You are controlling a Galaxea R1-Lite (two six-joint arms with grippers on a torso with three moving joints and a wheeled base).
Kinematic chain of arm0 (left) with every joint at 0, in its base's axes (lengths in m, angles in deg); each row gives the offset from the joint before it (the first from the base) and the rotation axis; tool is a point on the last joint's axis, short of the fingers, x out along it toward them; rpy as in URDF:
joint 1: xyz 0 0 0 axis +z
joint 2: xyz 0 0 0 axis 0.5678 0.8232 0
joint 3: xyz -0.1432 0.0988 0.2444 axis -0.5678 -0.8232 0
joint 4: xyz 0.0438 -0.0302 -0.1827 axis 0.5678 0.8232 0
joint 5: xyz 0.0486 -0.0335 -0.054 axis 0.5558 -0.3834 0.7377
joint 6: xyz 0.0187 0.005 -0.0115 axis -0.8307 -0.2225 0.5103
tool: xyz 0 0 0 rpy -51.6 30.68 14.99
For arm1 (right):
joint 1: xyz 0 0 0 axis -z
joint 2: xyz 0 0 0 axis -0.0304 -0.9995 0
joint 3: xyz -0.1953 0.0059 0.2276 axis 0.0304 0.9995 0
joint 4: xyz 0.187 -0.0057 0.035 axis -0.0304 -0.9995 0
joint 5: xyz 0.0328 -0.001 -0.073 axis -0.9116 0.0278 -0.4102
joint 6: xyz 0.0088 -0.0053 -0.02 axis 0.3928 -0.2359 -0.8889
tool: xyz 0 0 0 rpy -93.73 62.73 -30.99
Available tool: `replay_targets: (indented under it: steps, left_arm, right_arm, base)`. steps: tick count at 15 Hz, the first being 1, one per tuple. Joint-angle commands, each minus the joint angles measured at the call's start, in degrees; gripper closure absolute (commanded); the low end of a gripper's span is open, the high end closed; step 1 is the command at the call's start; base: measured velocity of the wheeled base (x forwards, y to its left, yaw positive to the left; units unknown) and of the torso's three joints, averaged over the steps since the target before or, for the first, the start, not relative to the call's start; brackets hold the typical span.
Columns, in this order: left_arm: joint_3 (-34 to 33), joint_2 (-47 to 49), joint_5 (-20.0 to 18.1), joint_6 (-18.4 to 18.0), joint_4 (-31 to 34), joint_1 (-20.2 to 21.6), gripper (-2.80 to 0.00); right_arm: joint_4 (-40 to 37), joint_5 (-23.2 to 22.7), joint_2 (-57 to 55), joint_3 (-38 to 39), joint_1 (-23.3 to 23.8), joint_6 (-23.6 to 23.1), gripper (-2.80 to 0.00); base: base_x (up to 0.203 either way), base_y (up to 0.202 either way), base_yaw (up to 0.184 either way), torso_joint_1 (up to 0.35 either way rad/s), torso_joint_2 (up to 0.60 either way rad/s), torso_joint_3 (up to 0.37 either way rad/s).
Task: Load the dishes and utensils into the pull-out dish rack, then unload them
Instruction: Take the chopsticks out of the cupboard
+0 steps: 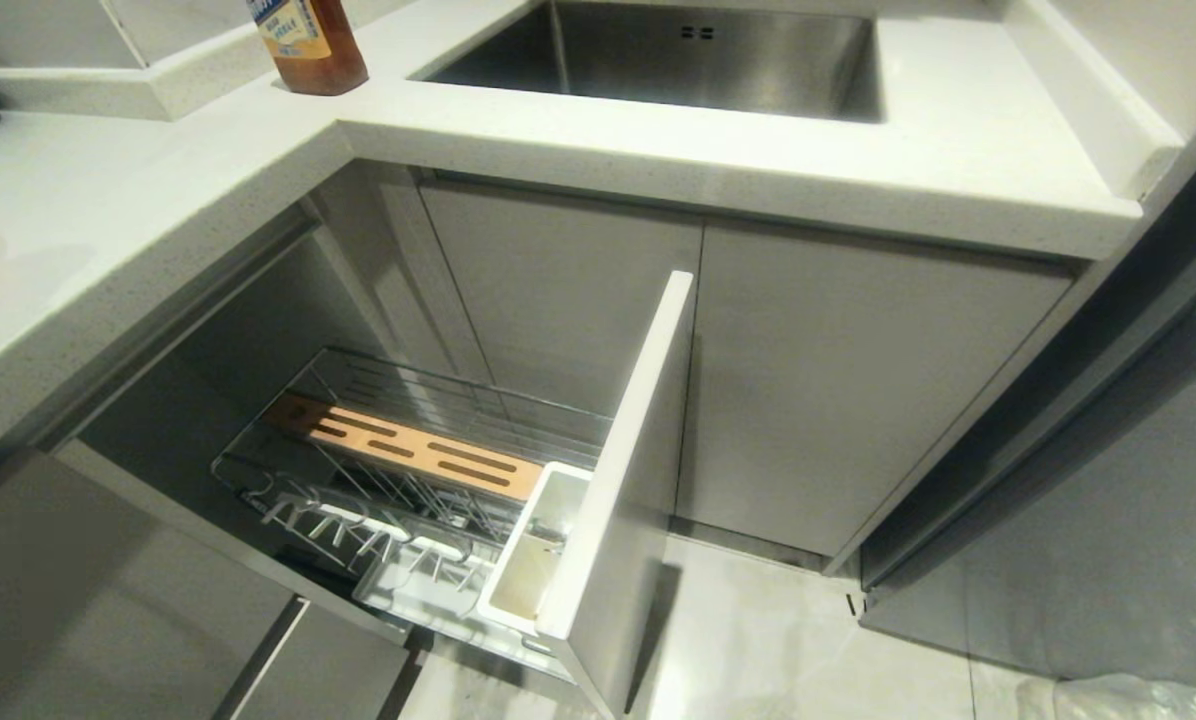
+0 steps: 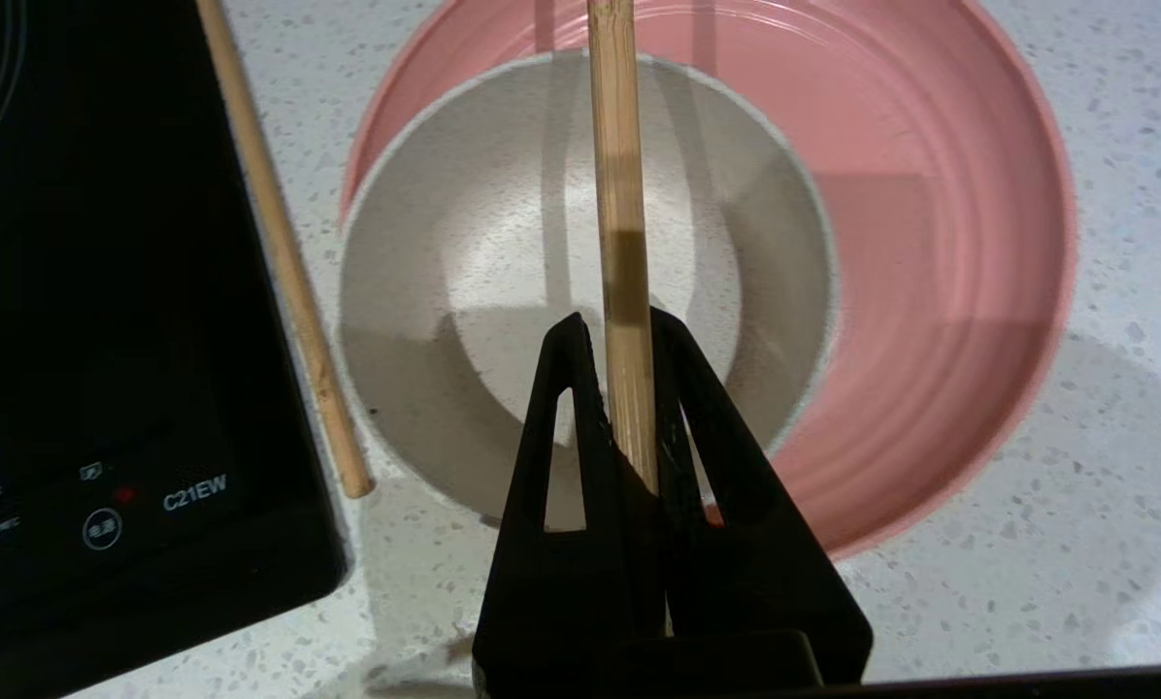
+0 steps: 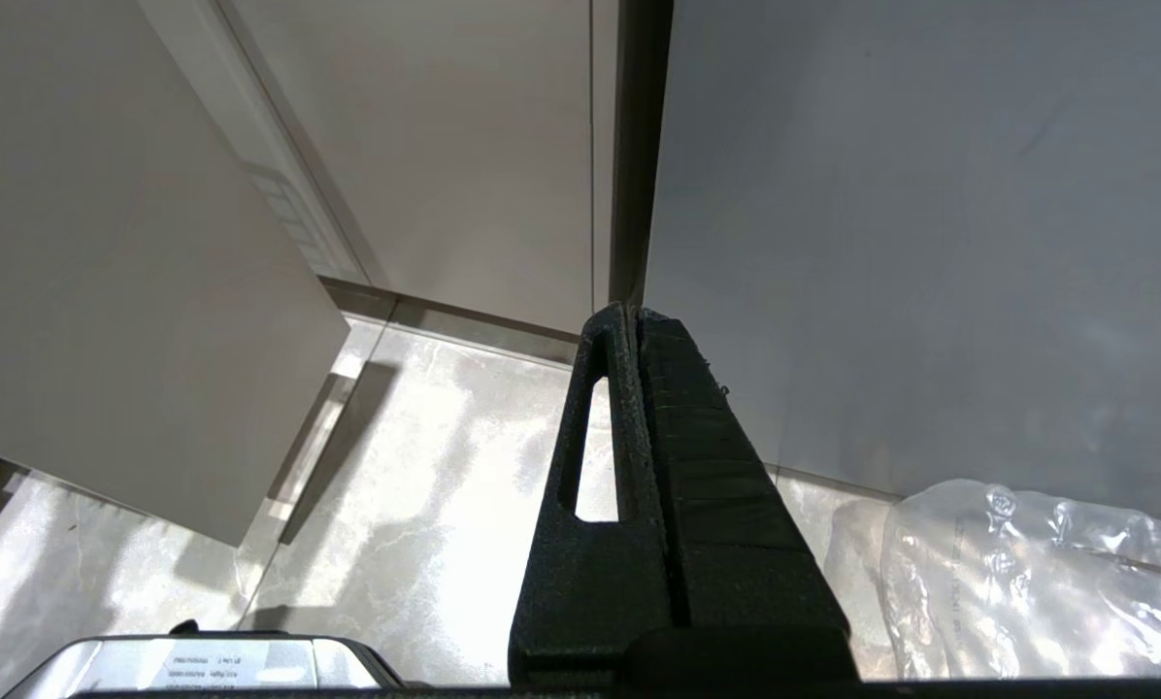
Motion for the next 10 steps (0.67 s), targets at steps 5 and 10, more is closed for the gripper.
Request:
replay_targets:
  steps: [5,10]
  left_arm:
    - [0.89,2.94,0.13,-0.5,0.1,1.37,0.0]
    - [0.81,4.53,0.12,-2.84,0.54,1.64,0.0]
  right_arm:
    - [0.0,0.0,-0.02,0.0,0.0,0.0,0.0]
    - [0.0,0.0,-0.02,0.0,0.0,0.0,0.0]
  base:
    - [0.0,0.0,0.0,0.0,0.0,0.0]
    - [0.0,0.0,0.0,0.0,0.0,0.0]
